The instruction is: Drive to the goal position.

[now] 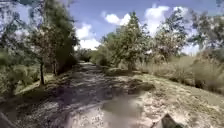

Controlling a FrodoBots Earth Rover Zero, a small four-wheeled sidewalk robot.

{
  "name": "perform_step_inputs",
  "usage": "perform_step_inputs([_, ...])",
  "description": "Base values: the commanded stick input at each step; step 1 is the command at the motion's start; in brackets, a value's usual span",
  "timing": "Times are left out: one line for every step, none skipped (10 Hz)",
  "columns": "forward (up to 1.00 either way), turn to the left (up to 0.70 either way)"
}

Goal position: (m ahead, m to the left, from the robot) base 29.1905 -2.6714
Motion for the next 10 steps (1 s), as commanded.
perform_step_inputs([0.85,0.26])
perform_step_inputs([0.85,0.33])
perform_step_inputs([0.85,0.18])
perform_step_inputs([0.85,0.00])
perform_step_inputs([0.85,0.00])
perform_step_inputs([0.85,0.00])
perform_step_inputs([0.85,0.00])
perform_step_inputs([0.85,0.00])
perform_step_inputs([0.85,0.00])
perform_step_inputs([0.85,0.00])
